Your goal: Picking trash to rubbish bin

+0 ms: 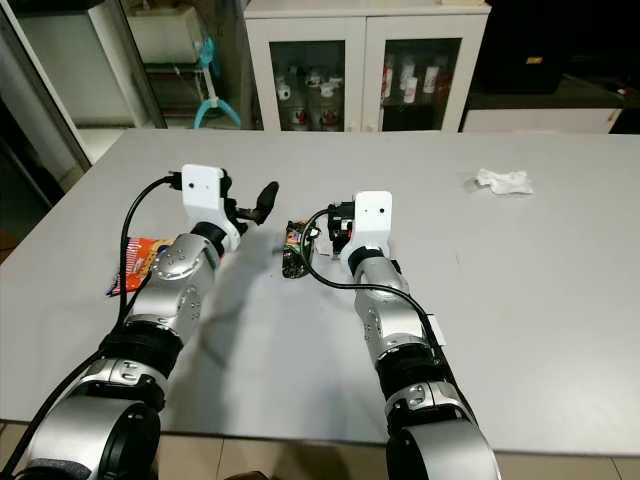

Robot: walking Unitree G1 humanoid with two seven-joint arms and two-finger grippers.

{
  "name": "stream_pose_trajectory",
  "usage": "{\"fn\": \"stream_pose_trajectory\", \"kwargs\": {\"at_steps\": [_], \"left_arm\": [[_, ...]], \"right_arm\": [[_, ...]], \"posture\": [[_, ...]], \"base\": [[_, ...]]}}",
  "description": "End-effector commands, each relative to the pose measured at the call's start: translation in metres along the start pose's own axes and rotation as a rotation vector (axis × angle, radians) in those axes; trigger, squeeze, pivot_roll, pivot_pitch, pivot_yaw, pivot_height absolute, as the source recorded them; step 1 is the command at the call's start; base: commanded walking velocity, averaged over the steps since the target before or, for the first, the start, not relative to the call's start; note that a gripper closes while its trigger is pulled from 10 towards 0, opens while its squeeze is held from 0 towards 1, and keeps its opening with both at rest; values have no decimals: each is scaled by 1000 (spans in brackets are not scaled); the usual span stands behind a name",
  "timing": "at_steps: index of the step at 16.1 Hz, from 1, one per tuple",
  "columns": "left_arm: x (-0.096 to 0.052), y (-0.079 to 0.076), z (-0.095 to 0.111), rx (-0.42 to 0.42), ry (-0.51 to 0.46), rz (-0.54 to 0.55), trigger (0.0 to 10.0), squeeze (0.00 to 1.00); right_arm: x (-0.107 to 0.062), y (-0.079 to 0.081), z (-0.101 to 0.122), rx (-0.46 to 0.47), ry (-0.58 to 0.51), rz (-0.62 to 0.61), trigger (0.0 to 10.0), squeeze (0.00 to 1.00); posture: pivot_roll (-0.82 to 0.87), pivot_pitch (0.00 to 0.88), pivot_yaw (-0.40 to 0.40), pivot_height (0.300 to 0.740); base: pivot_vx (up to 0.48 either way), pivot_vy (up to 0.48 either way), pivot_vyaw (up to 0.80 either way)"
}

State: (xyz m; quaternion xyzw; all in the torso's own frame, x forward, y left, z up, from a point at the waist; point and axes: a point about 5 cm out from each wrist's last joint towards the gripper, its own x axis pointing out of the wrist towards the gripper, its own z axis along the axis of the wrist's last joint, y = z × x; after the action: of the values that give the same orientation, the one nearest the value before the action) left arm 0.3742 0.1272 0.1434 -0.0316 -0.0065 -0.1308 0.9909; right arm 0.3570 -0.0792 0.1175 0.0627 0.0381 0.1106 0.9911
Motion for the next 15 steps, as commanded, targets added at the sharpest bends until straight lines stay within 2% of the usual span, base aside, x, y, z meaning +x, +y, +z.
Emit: {"fn": "stream_pose_trajectory", "kwargs": {"at_steps": [1, 3, 4, 7, 10, 13, 15], "left_arm": [[2, 1, 5, 8, 6, -11, 10000, 1000], [0, -8, -7, 67, 94, -97, 10000, 1000], [-3, -14, -20, 77, 164, -131, 10000, 0], [-5, -23, -26, 51, 195, -179, 10000, 0], [-5, -25, -28, 51, 257, -194, 10000, 0], [-9, -28, -38, 106, 359, -235, 10000, 0], [-11, -31, -45, 113, 417, -226, 10000, 0]], "right_arm": [[1, 3, 3, 4, -2, 16, 10000, 0], [1, 6, 2, -2, 9, 29, 10000, 0], [1, 6, 2, -4, 12, 29, 10000, 0], [1, 4, 2, -5, 12, 22, 10000, 0], [1, 4, 2, -4, 13, 22, 10000, 0], [2, 5, 2, -3, 13, 23, 10000, 0], [1, 5, 2, -3, 12, 23, 10000, 0]], "posture": [[61, 0, 56, 740], [65, 0, 55, 740], [60, 0, 57, 740], [58, 0, 57, 740], [59, 0, 58, 740], [60, 0, 58, 740], [59, 0, 59, 740]], "base": [[0, 0, 0], [0, 0, 0], [0, 0, 0], [0, 0, 0], [0, 0, 0], [0, 0, 0], [0, 0, 0]]}}
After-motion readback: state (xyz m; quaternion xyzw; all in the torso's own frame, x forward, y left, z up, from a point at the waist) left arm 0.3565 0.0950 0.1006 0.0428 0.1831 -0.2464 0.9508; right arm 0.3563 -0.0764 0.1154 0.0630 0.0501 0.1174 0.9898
